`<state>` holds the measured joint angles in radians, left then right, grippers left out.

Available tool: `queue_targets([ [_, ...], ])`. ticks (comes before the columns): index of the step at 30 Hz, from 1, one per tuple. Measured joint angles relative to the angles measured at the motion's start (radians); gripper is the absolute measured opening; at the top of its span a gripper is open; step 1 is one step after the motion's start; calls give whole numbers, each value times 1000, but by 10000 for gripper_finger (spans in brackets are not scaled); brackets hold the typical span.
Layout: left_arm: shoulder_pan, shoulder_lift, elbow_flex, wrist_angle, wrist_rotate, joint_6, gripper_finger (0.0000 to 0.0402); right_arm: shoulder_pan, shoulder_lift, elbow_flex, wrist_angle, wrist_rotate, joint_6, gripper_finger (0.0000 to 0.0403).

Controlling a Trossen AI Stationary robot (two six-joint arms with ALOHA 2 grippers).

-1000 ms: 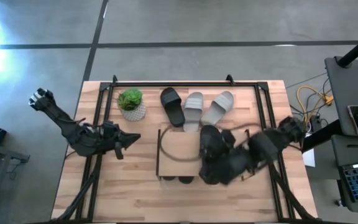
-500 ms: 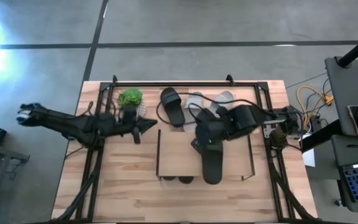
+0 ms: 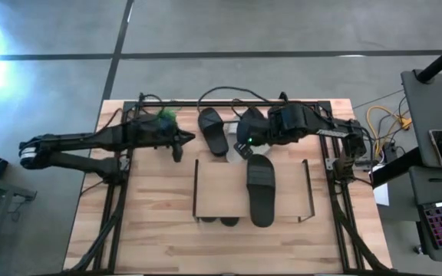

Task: Pick and place slides into the shelf
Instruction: Put the black slide on the shelf

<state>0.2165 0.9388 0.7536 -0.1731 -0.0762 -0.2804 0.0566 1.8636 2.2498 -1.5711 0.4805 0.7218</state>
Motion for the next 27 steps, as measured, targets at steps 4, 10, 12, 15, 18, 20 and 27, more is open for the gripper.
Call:
queue_targets([
  [4, 0, 108, 114, -85, -114, 228, 52, -25, -4, 0, 0, -5, 4, 41],
  [10, 23, 316, 288, -131, -216, 370, 146, -32, -23, -2, 1, 41, -63, 116],
  [12, 36, 395, 360, -183, -218, 372, 168, -31, -44, -13, 1, 64, -94, 139],
  [15, 46, 522, 471, -293, -276, 369, 185, -44, -105, -49, 1, 73, -100, 167],
  [18, 53, 642, 597, -437, -367, 367, 189, -64, -194, -97, 0, 72, -85, 188],
  [20, 61, 711, 686, -535, -374, 360, 189, -71, -260, -138, -1, 74, -65, 197],
  [27, 93, 921, 929, -782, -330, 286, 189, -79, -453, -321, 4, 139, 45, 205],
])
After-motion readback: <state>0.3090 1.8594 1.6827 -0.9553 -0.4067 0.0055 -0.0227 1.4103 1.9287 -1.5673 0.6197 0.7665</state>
